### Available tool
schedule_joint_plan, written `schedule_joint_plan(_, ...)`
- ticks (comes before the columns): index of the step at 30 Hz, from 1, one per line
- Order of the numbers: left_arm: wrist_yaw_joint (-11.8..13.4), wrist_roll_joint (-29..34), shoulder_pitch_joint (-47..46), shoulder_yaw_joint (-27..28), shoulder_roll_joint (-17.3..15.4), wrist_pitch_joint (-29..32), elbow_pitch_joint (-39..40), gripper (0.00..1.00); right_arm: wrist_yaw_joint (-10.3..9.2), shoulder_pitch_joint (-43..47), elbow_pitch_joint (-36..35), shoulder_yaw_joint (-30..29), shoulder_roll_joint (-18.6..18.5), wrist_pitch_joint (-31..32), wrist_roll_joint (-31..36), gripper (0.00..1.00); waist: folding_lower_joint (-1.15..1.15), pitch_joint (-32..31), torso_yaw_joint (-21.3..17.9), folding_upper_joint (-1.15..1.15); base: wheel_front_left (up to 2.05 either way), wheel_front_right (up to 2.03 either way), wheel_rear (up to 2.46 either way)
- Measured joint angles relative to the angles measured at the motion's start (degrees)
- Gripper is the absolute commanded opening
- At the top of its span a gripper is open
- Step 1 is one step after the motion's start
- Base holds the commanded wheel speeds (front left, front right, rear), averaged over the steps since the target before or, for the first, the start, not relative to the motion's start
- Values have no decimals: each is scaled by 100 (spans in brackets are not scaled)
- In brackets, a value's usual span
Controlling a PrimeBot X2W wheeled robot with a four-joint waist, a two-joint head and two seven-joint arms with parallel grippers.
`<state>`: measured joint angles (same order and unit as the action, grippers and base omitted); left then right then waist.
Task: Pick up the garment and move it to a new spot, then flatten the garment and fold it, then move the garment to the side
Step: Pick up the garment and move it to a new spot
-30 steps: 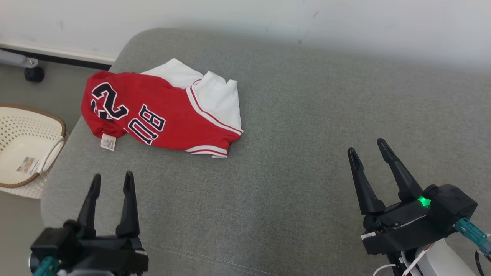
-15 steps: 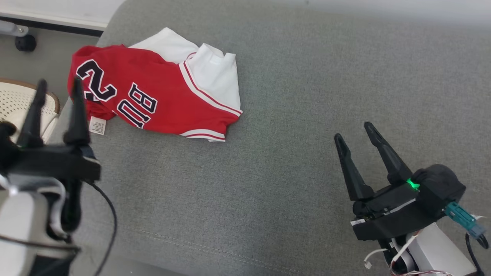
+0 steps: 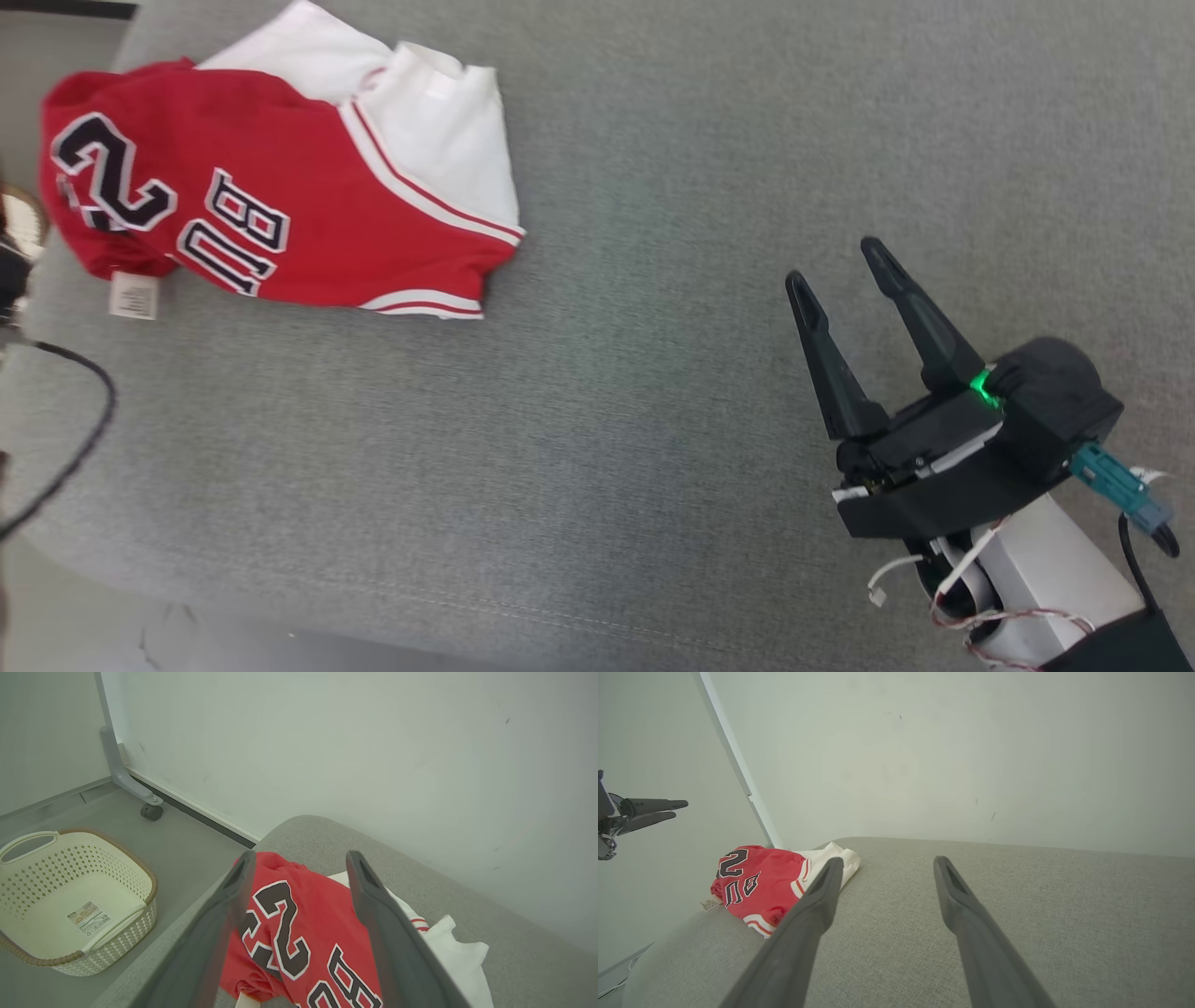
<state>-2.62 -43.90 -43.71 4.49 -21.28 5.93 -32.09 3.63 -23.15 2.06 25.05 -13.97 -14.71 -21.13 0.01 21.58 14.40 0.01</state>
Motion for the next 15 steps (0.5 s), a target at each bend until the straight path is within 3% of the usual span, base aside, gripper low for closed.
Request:
schedule_joint_plan(6,9,19,-462,-10,-346,396,-746,100,41,-268,19,11,43,0,29,100,0,294,-244,0,0,0,0)
schedule_joint_plan(15,107,182,-787,-193,-454,810,-1622,100,92,-360,101,-56,13,0,76,100,0,642,-603,0,0,0,0)
